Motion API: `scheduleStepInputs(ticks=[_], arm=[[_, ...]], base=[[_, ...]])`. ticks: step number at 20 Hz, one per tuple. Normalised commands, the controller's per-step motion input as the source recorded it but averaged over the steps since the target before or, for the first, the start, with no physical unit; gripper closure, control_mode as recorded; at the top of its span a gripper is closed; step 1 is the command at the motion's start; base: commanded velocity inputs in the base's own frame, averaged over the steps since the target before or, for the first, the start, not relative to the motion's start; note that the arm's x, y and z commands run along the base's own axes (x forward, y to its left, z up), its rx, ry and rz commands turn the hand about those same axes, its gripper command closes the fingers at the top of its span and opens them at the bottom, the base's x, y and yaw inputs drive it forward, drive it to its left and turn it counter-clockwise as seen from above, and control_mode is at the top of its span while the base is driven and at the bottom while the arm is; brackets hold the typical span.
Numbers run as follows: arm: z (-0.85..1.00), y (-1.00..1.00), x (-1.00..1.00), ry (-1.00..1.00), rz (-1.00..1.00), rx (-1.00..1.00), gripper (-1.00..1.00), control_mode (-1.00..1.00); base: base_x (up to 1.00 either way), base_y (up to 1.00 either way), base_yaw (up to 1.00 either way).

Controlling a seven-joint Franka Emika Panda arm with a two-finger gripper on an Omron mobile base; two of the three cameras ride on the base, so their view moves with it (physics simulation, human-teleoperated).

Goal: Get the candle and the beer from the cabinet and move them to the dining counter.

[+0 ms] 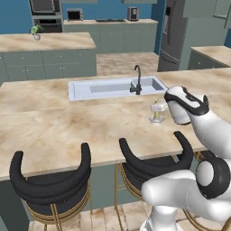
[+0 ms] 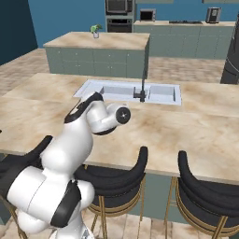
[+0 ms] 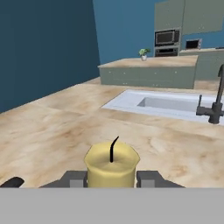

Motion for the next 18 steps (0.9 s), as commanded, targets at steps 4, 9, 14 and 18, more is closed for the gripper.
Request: scheduleStepInputs(ticks=[4,9,14,18], arm=[[-0.22,0.0,0.33,0.0,0.0,0.0,1.0,-1.0],[-0.24,0.0,0.35,0.0,0.0,0.0,1.0,-1.0],[-0.32,0.0,0.26,-0.02,0.0,0.03,1.0,-1.0],[-0.29,0.0,0.14,-0.04,0.0,0.03,1.0,-1.0]], base=[[0.0,0.0,0.0],[0.0,0.0,0.0],[0.0,0.0,0.0],[0.0,0.0,0.0]])
